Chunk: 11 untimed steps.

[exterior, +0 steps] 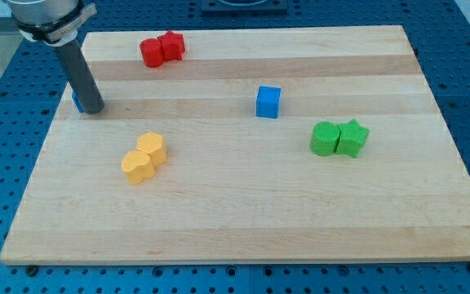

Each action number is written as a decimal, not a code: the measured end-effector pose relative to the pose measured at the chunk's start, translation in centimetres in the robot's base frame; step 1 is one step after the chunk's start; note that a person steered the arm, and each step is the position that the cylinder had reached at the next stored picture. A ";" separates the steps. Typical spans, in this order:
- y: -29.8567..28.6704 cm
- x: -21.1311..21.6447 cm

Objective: Move blue cube in between blue triangle and green blocks

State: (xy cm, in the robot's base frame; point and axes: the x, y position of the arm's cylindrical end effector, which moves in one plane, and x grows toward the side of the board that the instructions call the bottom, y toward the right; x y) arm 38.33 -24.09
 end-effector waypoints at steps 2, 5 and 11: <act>5.4 -0.1; 19.0 -3.6; 30.2 -1.5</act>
